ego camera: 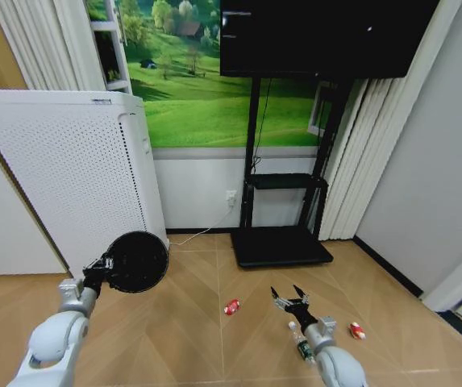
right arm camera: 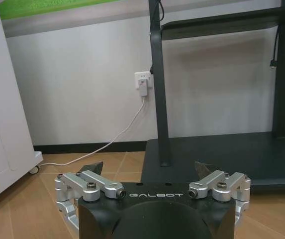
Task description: Pick up the trash bin and place the garbage on the floor into it.
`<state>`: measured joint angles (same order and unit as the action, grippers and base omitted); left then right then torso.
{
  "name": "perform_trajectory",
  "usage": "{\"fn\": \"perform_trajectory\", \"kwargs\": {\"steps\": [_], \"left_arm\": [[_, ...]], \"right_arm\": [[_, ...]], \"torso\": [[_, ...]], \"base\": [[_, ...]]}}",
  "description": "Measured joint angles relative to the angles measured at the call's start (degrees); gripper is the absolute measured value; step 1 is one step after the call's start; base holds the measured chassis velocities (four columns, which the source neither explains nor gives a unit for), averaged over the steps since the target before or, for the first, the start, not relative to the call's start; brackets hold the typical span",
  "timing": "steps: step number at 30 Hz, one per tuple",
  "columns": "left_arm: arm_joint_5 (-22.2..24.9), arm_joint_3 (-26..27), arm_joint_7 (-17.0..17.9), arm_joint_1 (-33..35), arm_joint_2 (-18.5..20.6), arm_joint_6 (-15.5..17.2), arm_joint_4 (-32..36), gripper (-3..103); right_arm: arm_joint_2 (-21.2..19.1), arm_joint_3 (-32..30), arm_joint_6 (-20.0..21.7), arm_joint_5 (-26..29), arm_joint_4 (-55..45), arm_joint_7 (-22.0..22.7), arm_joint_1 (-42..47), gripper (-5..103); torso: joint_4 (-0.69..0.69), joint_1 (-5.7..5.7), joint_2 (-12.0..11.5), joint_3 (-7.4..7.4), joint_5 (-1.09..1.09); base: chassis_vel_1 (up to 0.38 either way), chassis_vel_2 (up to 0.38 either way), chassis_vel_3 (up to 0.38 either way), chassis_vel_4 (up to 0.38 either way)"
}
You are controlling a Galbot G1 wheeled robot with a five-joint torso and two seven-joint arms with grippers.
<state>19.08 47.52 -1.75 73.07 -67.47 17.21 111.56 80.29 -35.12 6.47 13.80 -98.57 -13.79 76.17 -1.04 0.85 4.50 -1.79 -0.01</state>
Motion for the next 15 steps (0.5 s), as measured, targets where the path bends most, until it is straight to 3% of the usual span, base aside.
{"fn": "perform_trajectory", "kwargs": {"steps": [7,15], "left_arm": [[0.4,-0.1,-0.1,0.0,-0.3,-0.5,0.2,7],[0.9,0.2,-0.5,0.9,-0.7,-2.4,1.0,7]], "right_arm": [[-0.7,2.8,1.9,0.7,2.7,0.3,-2.8,100],[-2.2,11.4,3.3,-0.2,13.5,-1.4,-11.9,100]], "torso": [[-0.01,0.0,0.0,0.0,0.0],[0.0,0.0,0.0,0.0,0.01]], "base": [[0.0,0.0,0.0,0.0],[0.0,0.0,0.0,0.0]]}}
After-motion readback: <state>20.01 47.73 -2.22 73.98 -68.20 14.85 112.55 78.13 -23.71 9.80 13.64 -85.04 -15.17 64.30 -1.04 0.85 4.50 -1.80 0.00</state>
